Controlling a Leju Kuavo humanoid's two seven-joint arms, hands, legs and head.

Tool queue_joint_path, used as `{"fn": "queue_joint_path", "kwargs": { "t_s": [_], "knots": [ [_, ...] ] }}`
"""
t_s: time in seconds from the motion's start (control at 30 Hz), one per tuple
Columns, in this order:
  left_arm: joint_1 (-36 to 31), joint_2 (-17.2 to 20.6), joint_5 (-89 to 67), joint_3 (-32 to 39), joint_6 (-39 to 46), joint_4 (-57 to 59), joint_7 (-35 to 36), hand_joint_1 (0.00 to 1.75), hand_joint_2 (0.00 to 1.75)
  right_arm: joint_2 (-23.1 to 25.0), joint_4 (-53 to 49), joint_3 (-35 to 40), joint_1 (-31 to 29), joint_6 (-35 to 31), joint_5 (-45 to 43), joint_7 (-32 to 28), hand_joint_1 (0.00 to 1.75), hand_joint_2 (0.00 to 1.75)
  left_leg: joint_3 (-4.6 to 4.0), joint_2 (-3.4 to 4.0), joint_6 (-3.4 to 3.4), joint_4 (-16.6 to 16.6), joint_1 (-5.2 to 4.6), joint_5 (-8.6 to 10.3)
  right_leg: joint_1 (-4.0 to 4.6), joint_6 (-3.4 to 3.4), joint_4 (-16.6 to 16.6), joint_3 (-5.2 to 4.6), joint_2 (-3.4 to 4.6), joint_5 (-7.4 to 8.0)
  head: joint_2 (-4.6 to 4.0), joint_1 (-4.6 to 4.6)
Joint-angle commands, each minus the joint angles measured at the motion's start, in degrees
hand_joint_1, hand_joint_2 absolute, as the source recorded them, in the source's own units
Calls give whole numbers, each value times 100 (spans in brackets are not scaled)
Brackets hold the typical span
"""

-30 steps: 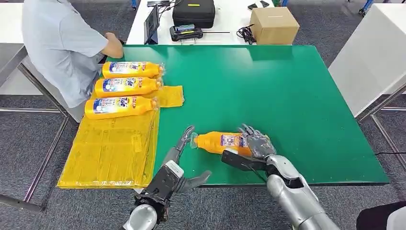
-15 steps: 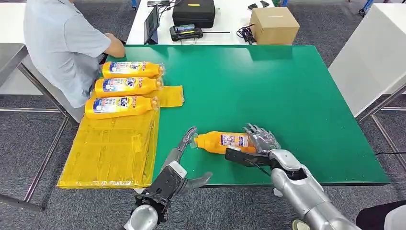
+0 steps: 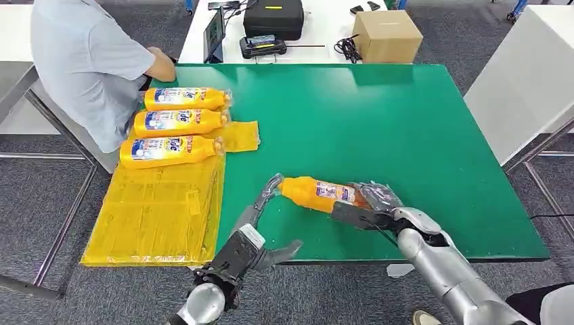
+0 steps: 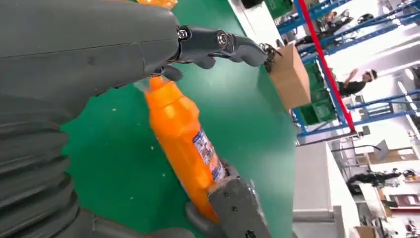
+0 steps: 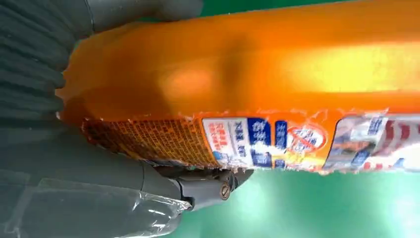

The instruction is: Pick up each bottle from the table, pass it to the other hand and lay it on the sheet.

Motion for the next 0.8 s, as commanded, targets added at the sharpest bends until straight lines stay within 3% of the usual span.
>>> {"fn": "queue_joint_path", "kwargs": {
  "t_s": [0.03,0.37,0.47,0.53,0.8],
  "knots": [
    [-360,30,129,-182,27,528,-81,0,175,362,504,-690,368,-218,-425,-333,175,175,27,-10,-8,-9,5,-5,7,-11,-9,32,-14,-9,0,0],
    [-329,-3,258,-108,59,501,-146,0,175,467,410,-974,483,-316,-550,-469,175,175,18,0,-5,-6,3,-3,4,-8,-7,19,-4,-4,0,0],
    [-194,-166,806,139,139,373,-552,0,175,671,13,-1399,735,-252,-904,-936,175,175,31,-2,-9,-8,6,-8,7,-13,-8,34,-6,-9,0,0],
    [3,-378,1313,425,488,196,-1069,0,175,809,-429,-1612,931,-284,-972,-985,175,175,18,2,-7,-5,4,-5,5,-9,-6,20,-1,-4,0,2],
    [520,-615,2879,885,813,-103,-1667,0,175,1207,-1270,-1641,1029,-283,-1144,-1095,175,175,17,29,-10,0,2,-18,3,-14,5,13,25,-10,0,0]
  ]
}}
